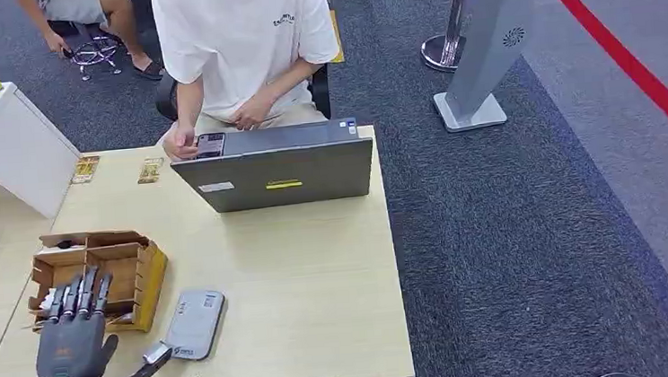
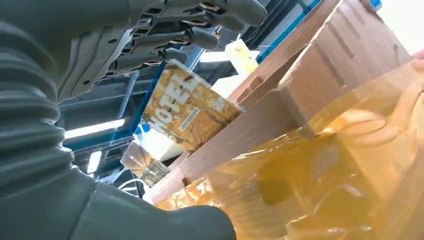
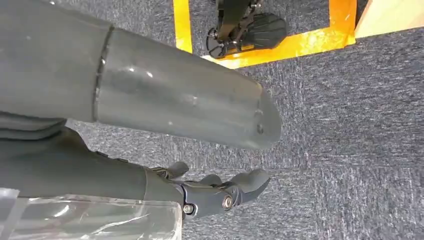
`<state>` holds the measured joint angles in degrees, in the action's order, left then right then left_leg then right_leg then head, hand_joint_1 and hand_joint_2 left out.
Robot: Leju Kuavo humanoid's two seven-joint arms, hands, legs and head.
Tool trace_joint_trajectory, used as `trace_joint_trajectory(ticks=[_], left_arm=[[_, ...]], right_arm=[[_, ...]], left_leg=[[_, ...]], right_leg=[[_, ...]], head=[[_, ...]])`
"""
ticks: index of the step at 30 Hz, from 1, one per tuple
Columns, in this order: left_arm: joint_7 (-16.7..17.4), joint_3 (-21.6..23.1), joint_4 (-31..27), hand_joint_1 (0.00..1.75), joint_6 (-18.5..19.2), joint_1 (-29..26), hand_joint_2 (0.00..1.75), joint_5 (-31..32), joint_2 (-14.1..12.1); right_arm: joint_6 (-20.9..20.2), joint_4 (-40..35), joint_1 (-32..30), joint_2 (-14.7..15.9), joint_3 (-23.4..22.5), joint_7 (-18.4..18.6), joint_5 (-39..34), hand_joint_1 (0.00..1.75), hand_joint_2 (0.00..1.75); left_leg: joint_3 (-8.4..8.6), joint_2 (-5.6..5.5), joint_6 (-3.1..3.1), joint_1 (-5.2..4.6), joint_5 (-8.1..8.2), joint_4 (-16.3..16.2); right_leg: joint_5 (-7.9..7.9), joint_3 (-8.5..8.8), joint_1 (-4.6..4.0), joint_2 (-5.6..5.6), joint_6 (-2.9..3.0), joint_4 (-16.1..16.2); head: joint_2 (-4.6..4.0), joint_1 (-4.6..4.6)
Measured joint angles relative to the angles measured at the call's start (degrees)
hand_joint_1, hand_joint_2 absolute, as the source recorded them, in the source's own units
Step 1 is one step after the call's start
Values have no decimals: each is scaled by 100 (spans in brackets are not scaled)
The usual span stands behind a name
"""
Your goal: Pass the card to the sensor for recognition and then transmit it.
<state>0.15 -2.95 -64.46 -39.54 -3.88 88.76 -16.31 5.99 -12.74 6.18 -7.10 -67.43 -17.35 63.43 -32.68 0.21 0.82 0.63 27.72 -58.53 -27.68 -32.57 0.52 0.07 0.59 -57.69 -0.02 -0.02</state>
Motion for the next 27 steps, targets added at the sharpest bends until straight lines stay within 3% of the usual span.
trace_joint_trajectory(ticks=[15, 19, 24, 27], left_arm=[[-5, 11, -6, 0, 0, -1, 175, 0, 50], [326, 94, -63, 0, -4, -19, 175, 0, -22], [1030, 265, -190, 0, -9, -1, 175, 0, -221], [1229, 398, -210, 0, -9, 22, 175, 0, -289]], right_arm=[[0, 0, -2, 0, 0, 0, 0, 0, 0], [0, 0, -3, 0, 0, 0, -2, 0, 0], [0, 0, -1, -2, 0, -4, -2, 0, 0], [-2, 0, -1, 0, 0, -4, -4, 0, 0]], left_leg=[[0, 1, 0, 0, 0, 0], [0, 0, 0, 0, 0, 0], [0, 0, 0, 1, 0, 0], [1, 1, 0, 1, 0, 0]], right_leg=[[0, 0, 0, 0, 0, 0], [0, 0, 0, 0, 0, 0], [0, -1, -1, 0, 0, 0], [0, -1, -1, 1, 0, 0]], head=[[0, 0], [0, 0], [0, 0], [0, 0]])
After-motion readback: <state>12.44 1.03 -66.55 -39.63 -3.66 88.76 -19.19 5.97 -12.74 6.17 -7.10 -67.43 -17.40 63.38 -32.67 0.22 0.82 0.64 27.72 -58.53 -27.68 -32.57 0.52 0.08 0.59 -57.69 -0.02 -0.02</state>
